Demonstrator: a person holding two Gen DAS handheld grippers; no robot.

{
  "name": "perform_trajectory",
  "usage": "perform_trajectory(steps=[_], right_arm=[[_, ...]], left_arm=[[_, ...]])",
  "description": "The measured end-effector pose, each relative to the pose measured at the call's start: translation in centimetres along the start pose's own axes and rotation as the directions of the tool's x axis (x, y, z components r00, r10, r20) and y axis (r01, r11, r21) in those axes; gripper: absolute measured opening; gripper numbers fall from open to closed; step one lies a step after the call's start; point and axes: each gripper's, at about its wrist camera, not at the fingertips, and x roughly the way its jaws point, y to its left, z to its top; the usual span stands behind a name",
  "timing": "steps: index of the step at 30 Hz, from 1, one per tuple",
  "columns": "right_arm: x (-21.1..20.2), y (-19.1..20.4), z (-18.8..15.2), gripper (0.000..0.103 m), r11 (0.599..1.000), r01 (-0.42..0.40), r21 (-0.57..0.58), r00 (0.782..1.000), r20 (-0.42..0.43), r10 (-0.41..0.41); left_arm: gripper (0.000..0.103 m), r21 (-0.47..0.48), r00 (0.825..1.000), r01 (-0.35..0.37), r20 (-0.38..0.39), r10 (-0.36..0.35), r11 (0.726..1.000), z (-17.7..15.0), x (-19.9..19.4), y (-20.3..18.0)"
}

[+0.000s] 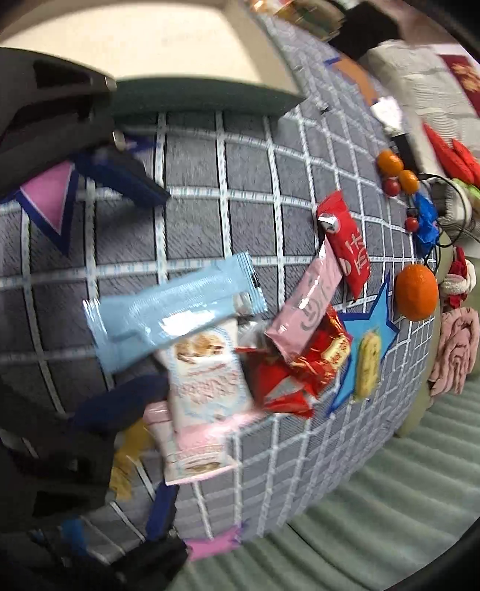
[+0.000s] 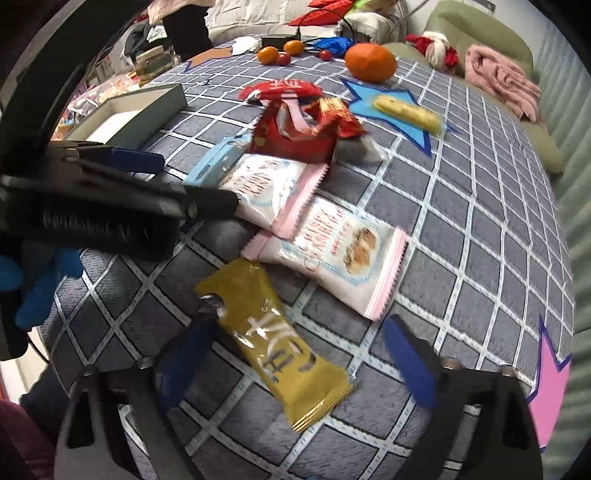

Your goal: Organize snacks

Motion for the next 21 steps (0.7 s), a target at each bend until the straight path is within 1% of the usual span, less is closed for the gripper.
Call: perform_trajectory(steps=[1,2,3,4,5,6,8,10,12,14,15,16,17,18,20,21], right_arm=[[-0.2,-0.1,0.0,0.055,1.000,0.004,0.012,1.000,0.005,-0.004],[-0.4,-0.3,-0.1,0.042,1.000,0.007,0.027,1.000,0.006,-0.007],[-0.6,-0.8,-0.2,0.035,0.999,0.015,0.052,1.000,0.007,-0.015],[-0.8,-1.4,-0.4,0.033,0.996,0.015,0.084,1.000,0.011,-0.016],[-1.0,-1.9,-0.6,0.033,0.993,0.017,0.113,1.000,0.013,-0.018],[-1.2,-2.5,-0.9,0.033,0.989,0.024,0.148,1.000,0.015,-0.027],[-1.7,-3.9,-1.6,0.033,0.973,0.049,0.225,0.999,0.010,-0.053],[-2.6,-5.8,-3.2,0.033,0.945,0.073,0.319,0.997,-0.007,-0.074],[-3.3,-7.0,-4.4,0.033,0.922,0.066,0.382,0.998,-0.012,-0.066],[-3.9,-7.2,-5.4,0.033,0.913,0.057,0.403,0.998,-0.017,-0.055],[-4.2,-7.0,-5.8,0.035,0.918,0.048,0.394,0.999,-0.016,-0.045],[-4.3,-6.8,-6.0,0.041,0.921,0.046,0.388,0.999,-0.013,-0.044],[-4.4,-6.6,-6.1,0.069,0.923,0.045,0.383,0.999,-0.012,-0.044],[-4.4,-6.5,-6.1,0.091,0.924,0.052,0.379,0.999,-0.011,-0.052],[-4.4,-6.5,-6.0,0.092,0.923,0.071,0.379,0.997,-0.010,-0.072],[-4.3,-6.7,-6.0,0.092,0.919,0.063,0.388,0.998,-0.008,-0.065]], left_arm=[[0.076,0.022,1.000,-0.026,0.005,0.026,0.999,-0.2,-0.1,-0.2],[0.068,0.029,1.000,-0.022,0.016,0.022,0.999,-0.4,-0.3,-0.3],[0.058,0.027,1.000,-0.014,0.020,0.013,1.000,-0.6,-0.6,-0.2],[0.054,0.030,1.000,-0.014,0.021,0.014,0.999,-0.8,-0.8,-0.1],[0.047,0.034,1.000,-0.015,0.021,0.014,0.999,-1.2,-1.0,0.0],[0.044,0.034,1.000,-0.012,0.021,0.011,0.999,-1.6,-1.3,0.0],[0.043,0.031,1.000,-0.012,0.022,0.011,0.999,-2.9,-1.9,0.3],[0.044,0.026,1.000,-0.010,0.022,0.009,1.000,-4.2,-2.6,0.5],[0.044,0.030,1.000,-0.007,0.024,0.006,1.000,-5.4,-3.3,0.6],[0.046,0.010,0.999,0.024,0.034,-0.024,1.000,-5.7,-3.8,1.0],[0.053,-0.001,0.998,0.045,0.042,-0.044,0.999,-5.6,-4.0,1.1],[0.058,-0.007,0.997,0.053,0.051,-0.053,0.999,-5.2,-4.2,1.2],[0.070,-0.015,0.998,0.024,0.066,-0.023,1.000,-4.5,-4.3,1.2],[0.079,-0.029,0.996,-0.009,0.087,0.011,1.000,-3.8,-4.5,1.2],[0.080,-0.050,0.992,-0.024,0.121,0.030,0.998,-2.3,-4.6,1.2],[0.080,-0.053,0.992,-0.026,0.124,0.032,0.998,-1.5,-4.4,1.3]])
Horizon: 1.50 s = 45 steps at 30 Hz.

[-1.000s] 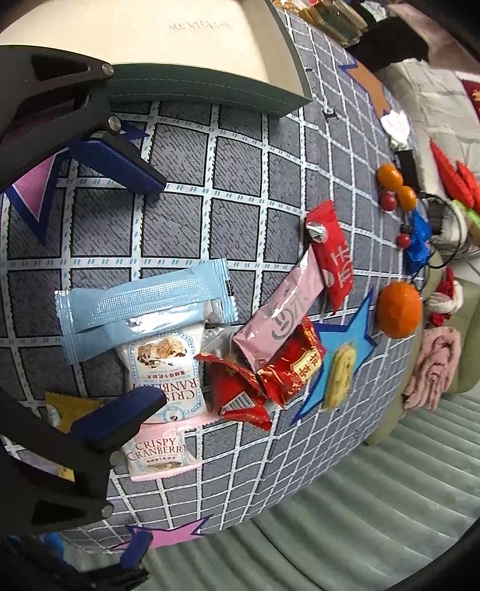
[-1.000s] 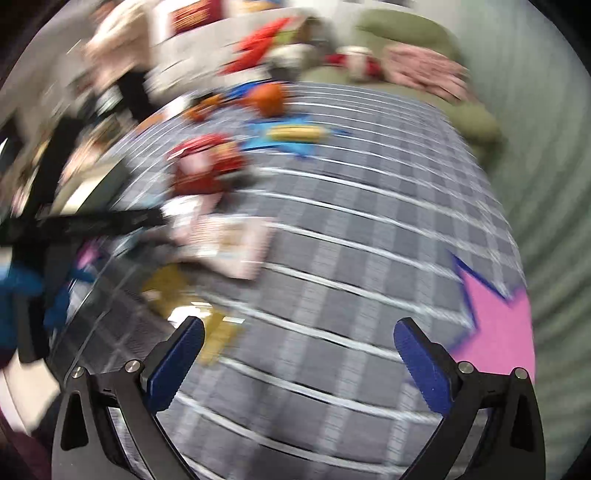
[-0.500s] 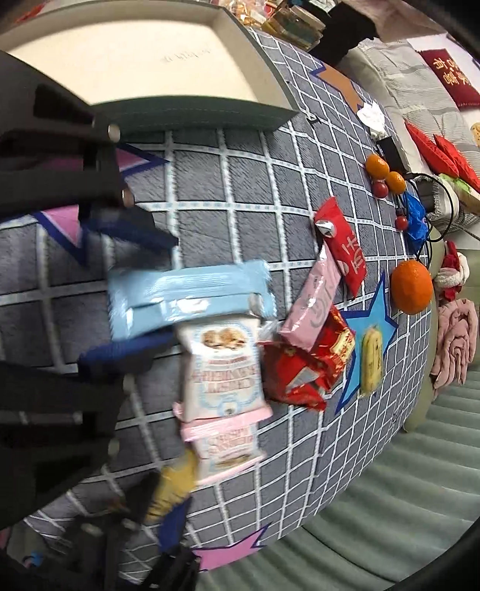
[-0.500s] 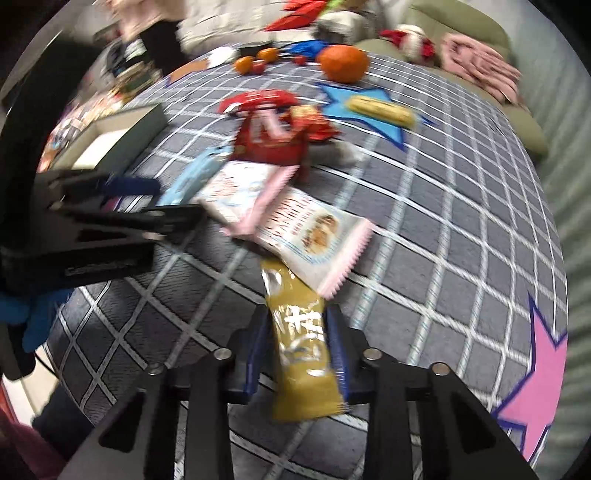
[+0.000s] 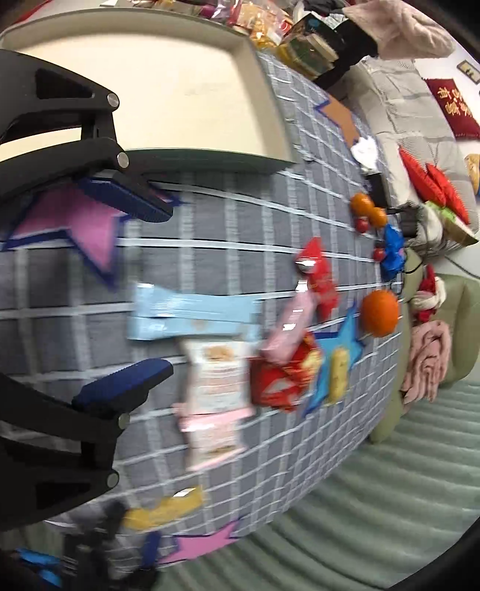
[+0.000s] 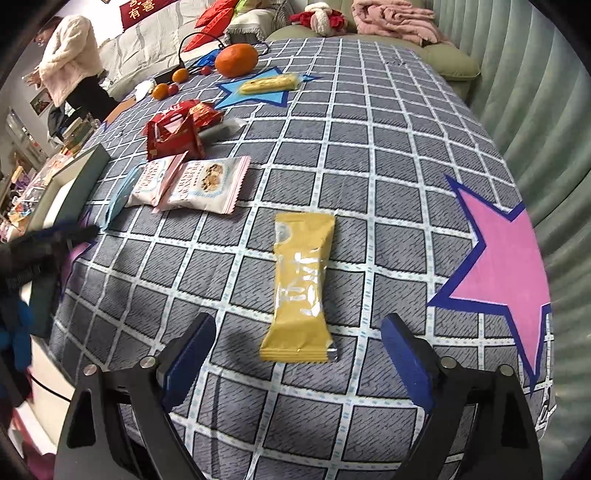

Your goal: Organize snacks

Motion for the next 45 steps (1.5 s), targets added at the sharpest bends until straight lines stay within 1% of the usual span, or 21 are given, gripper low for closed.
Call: perform_trajectory(steps=[3,6,7,8,10,12,13,17,19,20,21,22,23,25,26,27,28,29,31,33,45], right_arm=[[0.3,-0.4,0.1,0.092,0.999,-0.017,0.030,1.000,0.004,0.017],[0.4,-0.9,0.2,0.092,0.999,-0.019,0.047,1.000,0.010,0.018],[0.3,-1.0,0.1,0.092,0.998,-0.022,0.053,1.000,0.014,0.021],[0.3,-1.1,0.1,0.092,0.998,-0.022,0.057,1.000,0.016,0.021],[0.4,-1.2,0.4,0.092,0.998,-0.018,0.057,1.000,0.016,0.017],[0.7,-1.1,0.7,0.092,0.999,-0.013,0.053,1.000,0.015,0.012],[0.7,-1.1,0.8,0.092,0.999,-0.011,0.052,1.000,0.015,0.011],[0.9,-1.1,0.9,0.092,0.998,-0.008,0.057,1.000,0.017,0.007],[0.9,-1.3,0.8,0.092,0.998,0.004,0.061,1.000,0.017,-0.005],[0.9,-1.3,0.9,0.092,0.998,0.012,0.061,1.000,0.016,-0.013],[1.1,-1.3,1.0,0.092,0.998,0.026,0.056,1.000,0.011,-0.026],[1.2,-1.2,1.2,0.092,0.998,0.038,0.051,0.999,0.008,-0.038],[1.3,-1.0,1.5,0.092,0.998,0.049,0.043,0.999,0.005,-0.050],[1.9,-0.7,2.1,0.092,0.997,0.071,0.027,0.997,-0.003,-0.071],[2.1,-0.5,2.3,0.096,0.996,0.086,0.020,0.996,-0.006,-0.086],[2.5,-0.3,2.5,0.103,0.996,0.091,0.015,0.996,-0.013,-0.091],[2.6,-0.2,2.5,0.103,0.995,0.095,0.013,0.995,-0.013,-0.095],[2.7,0.0,2.5,0.103,0.994,0.114,0.002,0.994,-0.008,-0.113],[2.8,0.2,2.2,0.103,0.993,0.116,-0.008,0.993,0.011,-0.116],[2.8,0.1,2.1,0.103,0.994,0.109,-0.009,0.994,0.015,-0.109],[2.5,0.2,1.7,0.103,0.994,0.102,-0.037,0.994,0.042,-0.100]], left_arm=[[0.080,0.013,0.999,-0.020,-0.034,0.021,1.000,1.8,2.1,-0.1],[0.079,0.002,0.993,-0.007,-0.117,0.008,1.000,2.4,4.6,0.4],[0.079,-0.008,0.992,-0.005,-0.129,0.004,1.000,2.5,5.1,0.7],[0.077,0.001,0.993,-0.013,-0.117,0.013,1.000,2.4,4.9,0.6],[0.064,0.020,0.993,-0.014,-0.120,0.016,1.000,2.6,4.9,0.5],[0.028,0.041,0.993,-0.001,-0.116,0.006,0.999,2.4,4.7,0.3],[0.025,0.047,0.993,0.008,-0.120,-0.002,0.999,2.3,4.6,0.2],[0.025,0.034,0.991,0.004,-0.136,0.001,0.999,0.4,3.3,0.1],[0.027,0.023,0.991,0.001,-0.136,0.002,1.000,-1.4,2.2,-0.2],[0.032,0.018,0.991,-0.006,-0.130,0.008,1.000,-1.8,1.9,-0.3],[0.049,0.015,0.992,-0.013,-0.122,0.015,1.000,-2.3,1.6,-0.5],[0.063,0.015,0.993,-0.015,-0.113,0.017,1.000,-2.6,1.6,-0.6],[0.081,0.015,0.994,-0.015,-0.111,0.016,1.000,-2.6,1.7,-0.7],[0.083,0.019,0.993,-0.029,-0.114,0.031,0.999,-2.6,2.2,-0.9],[0.087,0.032,0.994,-0.037,-0.105,0.041,0.999,-2.6,2.3,-1.3],[0.092,0.042,0.994,-0.033,-0.103,0.037,0.999,-2.7,2.4,-1.5],[0.095,0.046,0.994,-0.024,-0.105,0.029,0.999,-2.7,2.5,-1.6],[0.103,0.052,0.994,-0.015,-0.108,0.020,0.999,-2.8,2.7,-1.7],[0.103,0.071,0.995,-0.015,-0.094,0.022,0.997,-3.0,2.9,-2.1],[0.103,0.065,0.997,-0.015,-0.079,0.020,0.998,-3.2,2.9,-2.1],[0.103,0.064,0.998,-0.019,-0.062,0.023,0.998,-3.3,2.7,-2.2]])
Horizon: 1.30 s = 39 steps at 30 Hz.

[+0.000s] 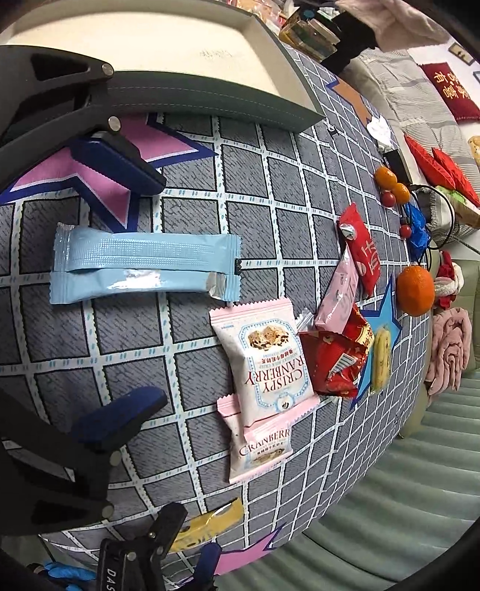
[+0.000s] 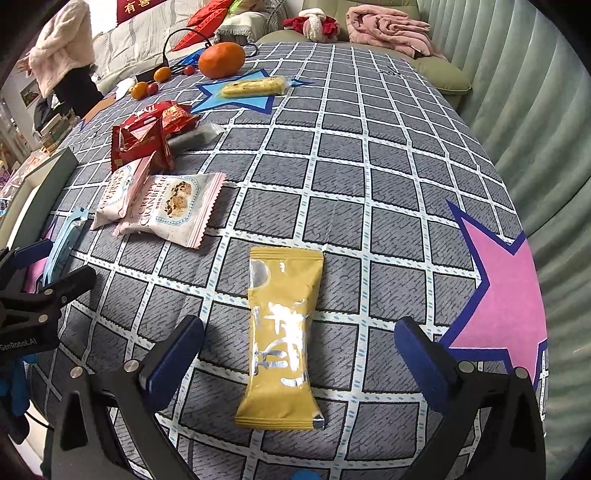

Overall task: Organize snacks
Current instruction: 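Grasp the light-blue bar with the left tool while the right tool grasps the yellow bar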

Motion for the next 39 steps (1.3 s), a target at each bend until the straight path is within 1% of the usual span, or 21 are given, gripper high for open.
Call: perform_trajectory(steps=[5,11,16,17,18,19,21,22,23,24,25,26,27,29,31,33,36,39], right_arm=[[-0.1,0.0,-0.2,0.103,1.000,0.001,0.002,1.000,0.017,-0.001],[-0.1,0.0,-0.1,0.103,1.000,0.005,0.008,1.000,0.011,-0.005],[0.1,0.1,0.5,0.103,1.000,0.011,0.019,0.999,-0.031,-0.010],[0.1,0.2,0.6,0.103,1.000,0.012,0.017,0.999,-0.035,-0.011],[0.1,0.3,0.6,0.100,1.000,0.010,0.013,0.999,-0.037,-0.009],[0.0,0.3,0.7,0.098,1.000,0.005,0.012,0.999,-0.033,-0.004],[-0.3,0.5,0.7,0.085,1.000,0.000,0.009,1.000,-0.027,0.000],[-0.6,0.7,0.7,0.079,1.000,-0.003,0.001,1.000,-0.022,0.003],[-0.8,0.9,0.7,0.068,1.000,-0.011,-0.008,1.000,-0.020,0.011],[-1.1,1.1,0.7,0.050,1.000,-0.020,-0.016,1.000,-0.017,0.020],[-1.3,1.3,0.7,0.040,0.999,-0.029,-0.021,0.999,-0.016,0.029],[-1.4,1.4,0.8,0.025,0.999,-0.040,-0.020,0.999,-0.017,0.040],[-1.4,1.5,0.8,0.025,0.999,-0.053,-0.012,0.998,-0.020,0.052],[-1.5,1.4,0.7,0.025,0.996,-0.085,0.003,0.996,-0.018,0.085],[-1.7,1.2,0.5,0.025,0.990,-0.137,0.034,0.990,-0.019,0.138],[-1.9,1.1,0.4,0.025,0.985,-0.163,0.056,0.986,-0.019,0.164],[-2.4,1.1,0.5,0.025,0.982,-0.177,0.070,0.984,-0.010,0.178],[-3.0,1.2,0.6,0.025,0.978,-0.191,0.082,0.982,0.007,0.191]], left_arm=[[0.103,0.001,1.000,0.001,0.008,-0.001,1.000,-0.2,-0.1,0.0],[0.103,0.001,1.000,0.001,0.006,-0.001,1.000,-0.2,-0.1,0.0],[0.102,0.001,0.999,0.002,-0.050,-0.002,1.000,0.4,0.2,-0.1],[0.099,0.003,0.998,0.005,-0.060,-0.005,1.000,0.5,0.1,-0.3],[0.094,0.013,0.998,0.011,-0.061,-0.010,1.000,0.6,0.0,-0.5],[0.090,0.028,0.998,0.018,-0.061,-0.016,0.999,0.5,-0.2,-0.8],[0.075,0.054,0.998,0.033,-0.062,-0.029,0.998,0.5,-0.6,-1.4],[0.070,0.068,0.997,0.044,-0.064,-0.039,0.997,0.5,-0.8,-1.8],[0.055,0.078,0.997,0.046,-0.063,-0.041,0.996,0.6,-0.9,-2.0],[0.035,0.089,0.997,0.045,-0.059,-0.040,0.995,0.6,-1.1,-2.2],[0.034,0.089,0.997,0.049,-0.061,-0.044,0.995,0.6,-1.3,-2.3],[0.030,0.067,0.996,0.065,-0.064,-0.061,0.996,0.5,-1.6,-2.1],[0.026,0.046,0.995,0.086,-0.060,-0.083,0.995,0.4,-1.8,-1.9],[0.026,0.012,0.991,0.126,-0.049,-0.126,0.992,0.3,-2.5,-1.4],[0.026,0.005,0.990,0.137,-0.036,-0.137,0.991,0.2,-3.3,-1.2],[0.026,0.008,0.990,0.143,-0.022,-0.143,0.990,0.2,-3.9,-1.1],[0.026,0.012,0.988,0.153,0.002,-0.153,0.988,0.5,-4.9,-1.0],[0.026,0.012,0.987,0.158,0.011,-0.158,0.987,0.5,-5.3,-0.7]])
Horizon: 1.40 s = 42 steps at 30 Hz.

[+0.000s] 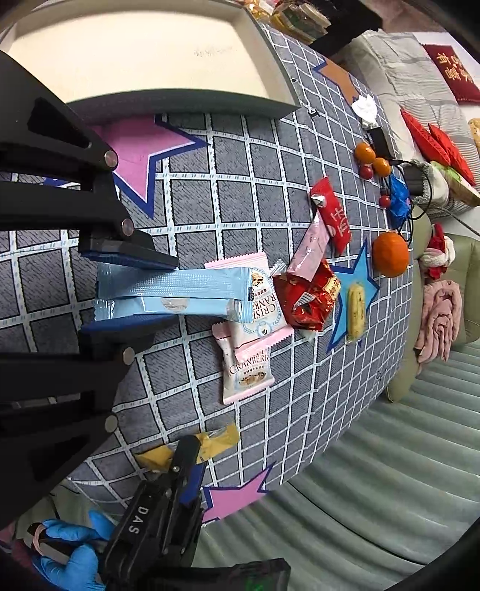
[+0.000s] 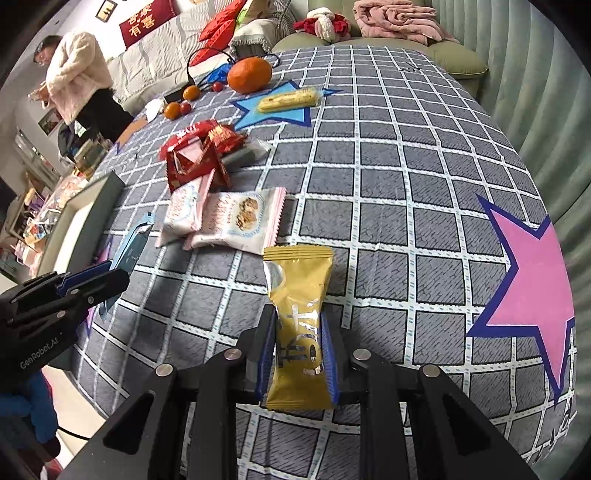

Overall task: Organize snacks
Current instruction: 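Grasp the light-blue bar with the left tool while the right tool grasps the yellow bar, then carry both bars into the cream tray and open both tools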

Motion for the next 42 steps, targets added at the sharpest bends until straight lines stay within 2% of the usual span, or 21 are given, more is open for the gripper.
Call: perform_trajectory(steps=[10,16,20,23,25,26,29,31,32,34,35,36,38,39,42], right_arm=[[-2.2,-0.8,-0.6,0.025,0.996,-0.050,0.075,0.998,0.049,0.046],[-2.5,-1.6,-0.3,0.025,0.992,-0.071,0.104,0.996,0.061,0.064],[-2.8,-0.7,0.0,0.025,0.994,-0.075,0.078,0.995,0.073,0.070],[-2.4,0.0,0.4,0.025,0.998,-0.039,0.056,0.998,0.059,0.035],[-1.1,0.1,0.5,0.026,0.999,0.004,0.036,1.000,0.009,-0.005],[-0.7,0.0,0.4,0.029,0.999,0.021,0.039,1.000,-0.004,-0.021],[0.5,-0.1,0.5,0.069,0.998,0.053,0.042,0.998,-0.023,-0.052],[1.1,0.1,0.7,0.069,0.997,0.074,0.032,0.997,-0.026,-0.074],[1.4,0.1,0.7,0.068,0.997,0.077,0.030,0.997,-0.034,-0.076],[2.3,0.4,0.7,0.054,0.994,0.106,0.023,0.993,-0.048,-0.105],[2.3,0.6,0.7,0.036,0.990,0.141,0.001,0.989,-0.034,-0.141],[2.2,0.8,0.7,0.025,0.989,0.147,-0.014,0.988,-0.033,-0.148],[1.9,0.5,0.6,0.024,0.994,0.107,0.007,0.994,-0.033,-0.107],[1.4,0.3,0.6,0.024,0.998,0.063,0.028,0.998,-0.020,-0.062],[-0.2,0.9,1.3,0.024,1.000,0.002,0.030,1.000,0.028,-0.003]], left_arm=[[0.026,-0.088,0.997,0.071,0.033,-0.069,0.994,-0.6,-2.1,3.0],[0.026,-0.104,0.997,0.062,0.061,-0.056,0.993,-0.5,-3.5,4.1],[0.026,-0.113,0.995,0.058,0.081,-0.049,0.992,-0.5,-4.5,4.8],[0.026,-0.109,0.995,0.045,0.091,-0.035,0.993,-0.6,-5.0,5.1],[0.026,-0.112,0.995,0.046,0.093,-0.035,0.993,-0.8,-5.2,5.2],[0.026,-0.113,0.995,0.047,0.094,-0.037,0.992,-0.8,-5.3,5.3],[0.026,-0.118,0.994,0.047,0.100,-0.035,0.992,-0.9,-5.5,5.5],[0.026,-0.121,0.994,0.041,0.103,-0.028,0.992,-1.0,-5.7,5.7],[0.026,-0.123,0.994,0.038,0.103,-0.025,0.992,-1.0,-5.8,5.8],[0.026,-0.121,0.994,0.032,0.104,-0.019,0.992,-1.1,-6.0,6.1],[0.026,-0.117,0.994,0.021,0.105,-0.009,0.993,-1.1,-6.2,6.4],[0.026,-0.115,0.994,0.011,0.107,0.001,0.993,-1.1,-6.4,6.8],[0.026,-0.117,0.993,-0.009,0.112,0.022,0.993,-1.1,-6.9,7.8],[0.026,-0.125,0.993,-0.017,0.118,0.032,0.992,-1.1,-7.3,8.5],[0.026,-0.149,0.989,-0.037,0.137,0.058,0.988,-1.0,-8.2,10.5]])
